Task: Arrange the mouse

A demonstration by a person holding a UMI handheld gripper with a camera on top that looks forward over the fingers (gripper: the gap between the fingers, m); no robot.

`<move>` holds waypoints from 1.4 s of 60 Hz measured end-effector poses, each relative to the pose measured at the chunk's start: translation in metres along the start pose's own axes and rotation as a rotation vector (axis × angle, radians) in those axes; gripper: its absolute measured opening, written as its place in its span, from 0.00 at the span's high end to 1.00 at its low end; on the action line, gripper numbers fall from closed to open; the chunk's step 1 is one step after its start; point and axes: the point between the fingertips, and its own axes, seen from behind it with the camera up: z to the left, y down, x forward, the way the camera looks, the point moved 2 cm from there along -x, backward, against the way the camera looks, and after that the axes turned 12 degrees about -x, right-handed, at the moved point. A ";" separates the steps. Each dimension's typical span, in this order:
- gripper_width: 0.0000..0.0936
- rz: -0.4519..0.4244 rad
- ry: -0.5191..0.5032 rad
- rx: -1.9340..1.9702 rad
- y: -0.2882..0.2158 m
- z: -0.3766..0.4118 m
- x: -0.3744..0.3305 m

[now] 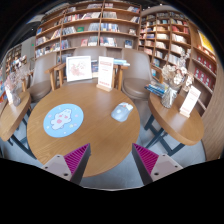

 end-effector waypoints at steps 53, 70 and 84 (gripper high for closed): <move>0.09 -0.209 0.008 0.027 -0.053 -0.041 0.149; 0.09 -0.175 -0.006 0.046 -0.070 -0.043 0.182; 0.08 -0.163 0.008 0.028 -0.088 -0.047 0.207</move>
